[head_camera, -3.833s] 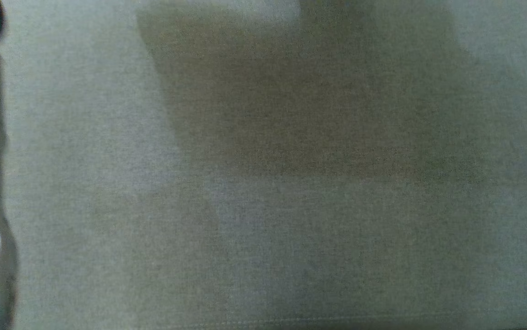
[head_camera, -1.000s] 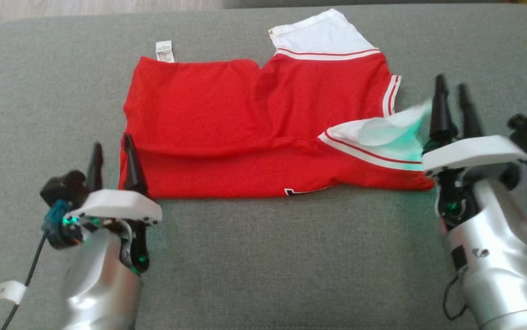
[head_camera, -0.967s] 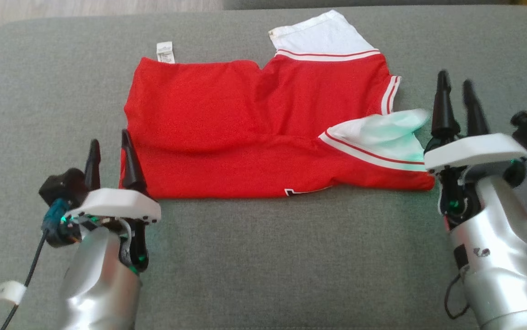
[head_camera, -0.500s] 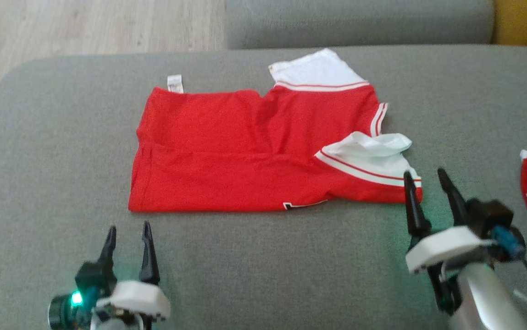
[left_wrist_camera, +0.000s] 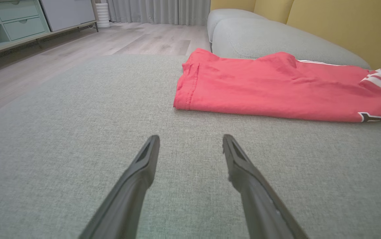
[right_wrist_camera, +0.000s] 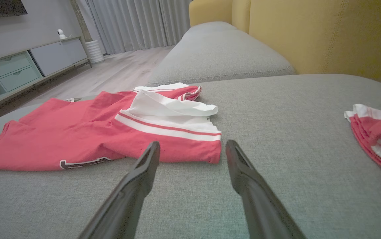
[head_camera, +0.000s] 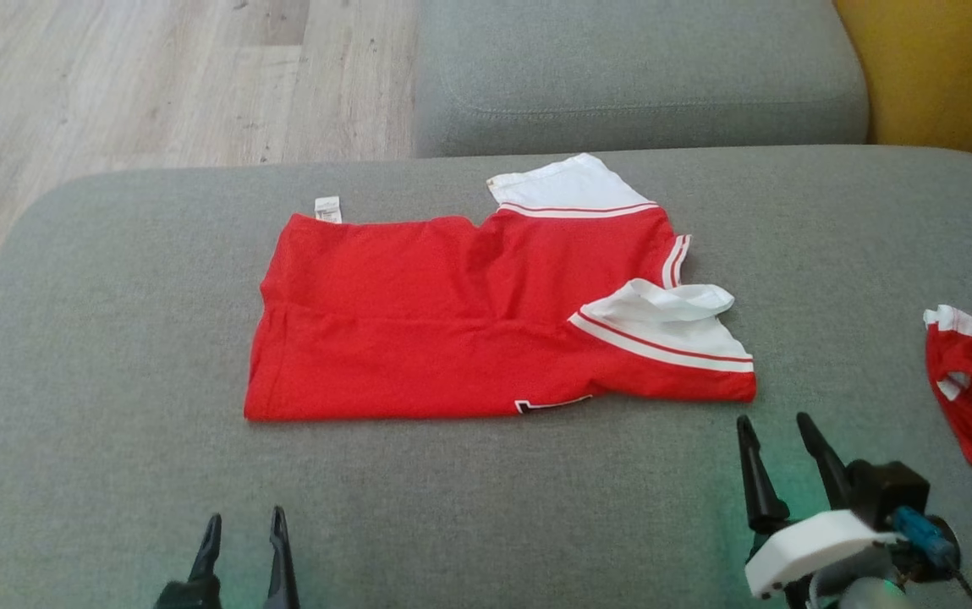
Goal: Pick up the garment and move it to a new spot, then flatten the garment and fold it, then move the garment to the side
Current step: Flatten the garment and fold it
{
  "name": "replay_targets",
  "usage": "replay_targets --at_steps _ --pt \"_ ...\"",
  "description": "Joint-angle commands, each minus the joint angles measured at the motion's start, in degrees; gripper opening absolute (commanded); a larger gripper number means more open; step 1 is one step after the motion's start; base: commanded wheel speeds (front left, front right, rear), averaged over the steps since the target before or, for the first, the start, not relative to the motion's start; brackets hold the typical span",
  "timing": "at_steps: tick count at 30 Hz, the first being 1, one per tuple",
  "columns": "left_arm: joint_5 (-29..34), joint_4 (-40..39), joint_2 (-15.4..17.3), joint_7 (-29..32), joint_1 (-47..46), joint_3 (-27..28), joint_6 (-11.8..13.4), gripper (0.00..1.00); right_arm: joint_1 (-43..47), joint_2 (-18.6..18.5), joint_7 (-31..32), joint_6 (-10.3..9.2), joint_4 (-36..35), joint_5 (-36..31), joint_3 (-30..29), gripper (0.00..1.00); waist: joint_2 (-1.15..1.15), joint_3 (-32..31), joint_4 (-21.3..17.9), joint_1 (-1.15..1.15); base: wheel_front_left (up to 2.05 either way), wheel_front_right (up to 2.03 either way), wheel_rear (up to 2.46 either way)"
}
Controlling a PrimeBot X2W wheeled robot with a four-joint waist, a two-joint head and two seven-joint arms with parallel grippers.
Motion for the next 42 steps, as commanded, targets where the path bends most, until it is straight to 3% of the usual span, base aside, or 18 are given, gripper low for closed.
replay_targets --at_steps 1,17,25,30,31,33,34,42 --pt "-0.1 -2.0 0.7 -0.3 -1.5 1.5 0.5 1.00 -1.5 -0.2 -0.6 -0.04 -1.5 0.2 1.5 1.00 0.00 0.0 0.0 0.01 0.00 0.00 0.00" --pt "0.1 -2.9 0.7 -0.3 -6.3 -1.4 -0.6 1.00 -8.6 -0.1 -0.6 -0.04 2.2 -0.3 -2.2 1.00 0.00 6.1 1.7 0.01 0.00 0.00 0.00" --pt "-1.5 -2.2 0.7 -0.3 -10.2 -3.2 -1.4 1.00 -14.8 -0.1 -0.6 -0.04 9.7 -1.4 -6.1 1.00 0.00 11.6 3.4 0.01 0.00 0.00 0.00" --pt "-3.5 -1.7 0.7 -0.3 -11.5 -3.0 -2.1 1.00 -16.3 -0.1 -0.6 -0.04 16.9 -2.9 -5.3 1.00 0.00 12.7 3.7 0.01 0.00 0.00 0.00" --pt "-3.9 -1.6 0.7 -0.3 -11.9 -2.6 -2.1 1.00 -16.5 -0.1 -0.6 -0.04 18.0 -3.0 -5.1 0.91 0.00 12.8 3.6 0.01 0.00 0.00 0.00" --pt "-5.0 -1.5 0.7 -0.3 -12.9 -1.6 -2.4 1.00 -16.9 -0.1 -0.6 -0.04 19.2 -3.2 -4.8 0.16 0.00 12.9 3.4 0.01 0.00 0.00 0.00" --pt "-6.1 -1.4 0.7 -0.3 -13.5 -1.0 -2.7 1.00 -17.0 -0.1 -0.6 -0.04 19.4 -3.2 -4.9 0.00 0.00 13.0 3.3 0.01 0.00 0.00 0.00" --pt "-6.2 2.4 0.7 -0.3 -19.9 3.3 -5.0 1.00 -18.3 -0.1 -0.6 -0.04 18.4 -3.6 -3.9 0.00 0.00 14.3 1.6 0.01 0.00 0.00 0.00"
